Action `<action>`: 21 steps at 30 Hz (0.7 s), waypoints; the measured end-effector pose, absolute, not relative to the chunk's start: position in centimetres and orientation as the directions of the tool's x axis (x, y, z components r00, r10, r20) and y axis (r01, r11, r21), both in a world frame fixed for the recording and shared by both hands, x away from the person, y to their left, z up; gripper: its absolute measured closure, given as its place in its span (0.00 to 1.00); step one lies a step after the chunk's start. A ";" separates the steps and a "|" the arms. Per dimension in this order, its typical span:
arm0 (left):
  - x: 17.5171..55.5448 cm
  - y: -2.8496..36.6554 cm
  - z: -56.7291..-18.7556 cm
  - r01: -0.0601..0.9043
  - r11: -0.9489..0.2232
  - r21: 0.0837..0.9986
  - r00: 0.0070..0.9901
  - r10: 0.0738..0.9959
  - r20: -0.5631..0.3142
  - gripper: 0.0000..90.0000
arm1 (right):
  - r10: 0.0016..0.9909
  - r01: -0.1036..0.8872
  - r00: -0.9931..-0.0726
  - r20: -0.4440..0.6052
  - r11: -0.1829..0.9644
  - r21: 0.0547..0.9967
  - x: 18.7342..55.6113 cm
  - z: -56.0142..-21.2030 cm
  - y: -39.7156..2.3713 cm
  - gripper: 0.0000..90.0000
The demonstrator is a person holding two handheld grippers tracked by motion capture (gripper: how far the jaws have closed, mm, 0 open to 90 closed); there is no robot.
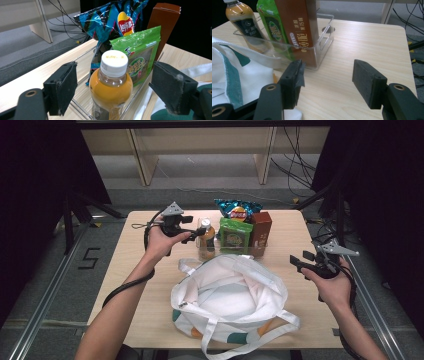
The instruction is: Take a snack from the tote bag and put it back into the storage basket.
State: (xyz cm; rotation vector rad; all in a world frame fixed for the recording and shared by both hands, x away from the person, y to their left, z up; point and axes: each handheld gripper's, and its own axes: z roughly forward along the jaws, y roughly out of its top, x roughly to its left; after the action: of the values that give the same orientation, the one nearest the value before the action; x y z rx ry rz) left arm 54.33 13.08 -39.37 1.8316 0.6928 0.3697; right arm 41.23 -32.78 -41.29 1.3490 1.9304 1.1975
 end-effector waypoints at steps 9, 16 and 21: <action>52.8 14.2 -39.0 0.266 -0.210 0.941 0.768 0.636 -0.076 0.22 | 0.919 0.471 -0.383 0.088 0.112 0.875 41.2 -41.0 -32.7 0.47; 51.4 14.7 -39.0 0.273 -0.200 0.941 0.768 0.635 -0.088 0.22 | 0.919 0.486 -0.377 0.114 0.091 0.869 41.0 -41.0 -32.5 0.47; 50.3 15.1 -39.0 0.291 -0.188 0.938 0.767 0.632 -0.111 0.23 | 0.921 0.479 -0.376 0.103 0.098 0.873 41.1 -40.9 -32.7 0.47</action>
State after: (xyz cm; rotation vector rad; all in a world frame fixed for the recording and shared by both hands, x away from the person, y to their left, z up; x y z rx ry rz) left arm 50.32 15.10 -39.04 1.7810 0.7200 0.3597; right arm 41.08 -32.65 -40.94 1.3661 1.9044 1.2200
